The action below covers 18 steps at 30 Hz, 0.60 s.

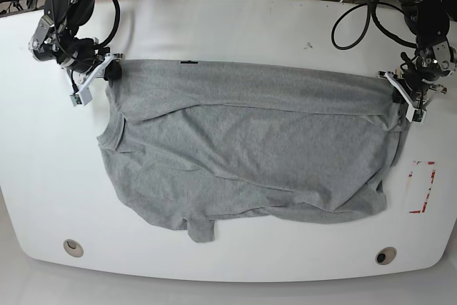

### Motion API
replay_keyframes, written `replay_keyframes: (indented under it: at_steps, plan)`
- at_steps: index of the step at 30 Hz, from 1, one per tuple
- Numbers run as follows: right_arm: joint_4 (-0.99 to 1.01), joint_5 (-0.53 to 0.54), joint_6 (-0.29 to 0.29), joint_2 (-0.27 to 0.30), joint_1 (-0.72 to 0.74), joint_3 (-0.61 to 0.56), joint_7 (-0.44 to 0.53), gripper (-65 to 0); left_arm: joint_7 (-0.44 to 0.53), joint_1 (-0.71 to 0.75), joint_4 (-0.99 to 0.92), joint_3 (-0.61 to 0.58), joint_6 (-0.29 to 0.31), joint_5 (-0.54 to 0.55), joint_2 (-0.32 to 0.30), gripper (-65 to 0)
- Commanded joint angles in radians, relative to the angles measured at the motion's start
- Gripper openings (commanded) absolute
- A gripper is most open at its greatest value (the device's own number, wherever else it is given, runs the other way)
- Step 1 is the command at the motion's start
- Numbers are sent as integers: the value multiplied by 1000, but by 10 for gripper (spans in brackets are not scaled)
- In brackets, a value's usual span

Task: Fold the T-shirt properly
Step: 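Drag the shirt edge with both grippers toward the robot base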

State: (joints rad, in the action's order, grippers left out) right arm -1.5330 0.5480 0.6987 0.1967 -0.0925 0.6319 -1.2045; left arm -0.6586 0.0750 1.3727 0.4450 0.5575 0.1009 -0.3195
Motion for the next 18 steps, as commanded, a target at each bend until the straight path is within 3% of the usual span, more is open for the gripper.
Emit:
replay_keyframes:
  at_steps: [1,18]
  plan:
    - [-42,-12,-1,28,-14,6,-10,-650,-36,27,40,10,-11,-22,-17,-650]
    - [-266,-13,-1,47,-273,50,-74,-650,-149,395,422,11,-11,-16,-14,-650]
